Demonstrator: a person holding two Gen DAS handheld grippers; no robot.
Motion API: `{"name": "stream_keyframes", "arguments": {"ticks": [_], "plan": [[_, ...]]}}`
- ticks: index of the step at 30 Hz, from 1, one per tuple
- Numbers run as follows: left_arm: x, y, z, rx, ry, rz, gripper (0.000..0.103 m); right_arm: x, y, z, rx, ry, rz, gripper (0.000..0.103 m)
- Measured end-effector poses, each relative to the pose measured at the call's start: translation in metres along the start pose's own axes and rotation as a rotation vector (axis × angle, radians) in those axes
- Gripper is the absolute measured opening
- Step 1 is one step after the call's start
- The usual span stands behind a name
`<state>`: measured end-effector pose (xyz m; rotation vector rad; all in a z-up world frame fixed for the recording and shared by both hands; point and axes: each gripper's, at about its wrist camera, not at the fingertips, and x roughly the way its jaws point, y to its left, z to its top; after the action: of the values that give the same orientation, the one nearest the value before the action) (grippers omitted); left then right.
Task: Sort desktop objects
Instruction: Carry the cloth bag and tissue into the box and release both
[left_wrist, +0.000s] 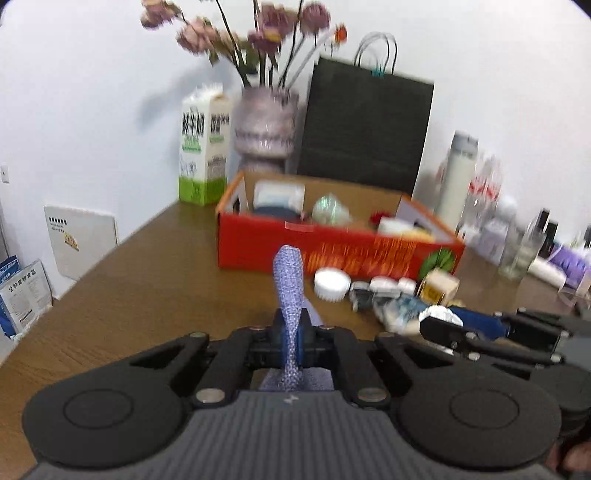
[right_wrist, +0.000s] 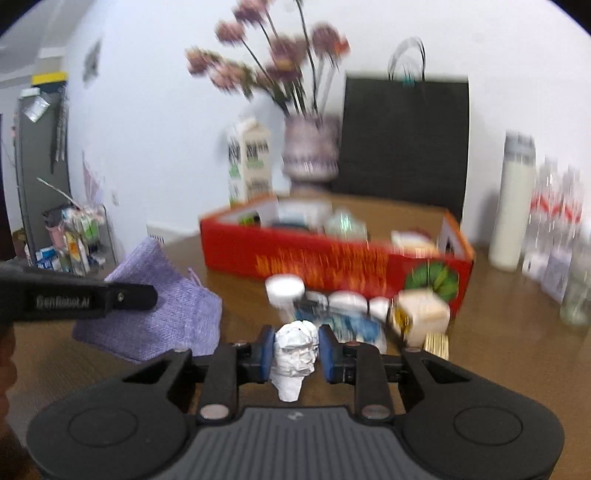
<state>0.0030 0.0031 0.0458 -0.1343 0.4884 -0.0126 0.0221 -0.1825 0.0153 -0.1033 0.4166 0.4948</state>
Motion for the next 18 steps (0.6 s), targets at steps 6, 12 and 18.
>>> {"name": "stream_keyframes", "arguments": {"ticks": [6,12,18], "plan": [[-0.005,0.003,0.026,0.043,-0.032,-0.029,0.006,-0.015,-0.018,0.014,0.097,-0.084,0.014,0.024],[0.016,-0.014,0.099,0.085,-0.125,-0.146,0.006,0.004,-0.045,0.064,0.093,-0.084,-0.020,0.024],[0.104,-0.036,0.157,0.082,-0.109,-0.121,0.007,0.084,-0.102,0.130,0.232,-0.013,-0.151,0.025]]}}
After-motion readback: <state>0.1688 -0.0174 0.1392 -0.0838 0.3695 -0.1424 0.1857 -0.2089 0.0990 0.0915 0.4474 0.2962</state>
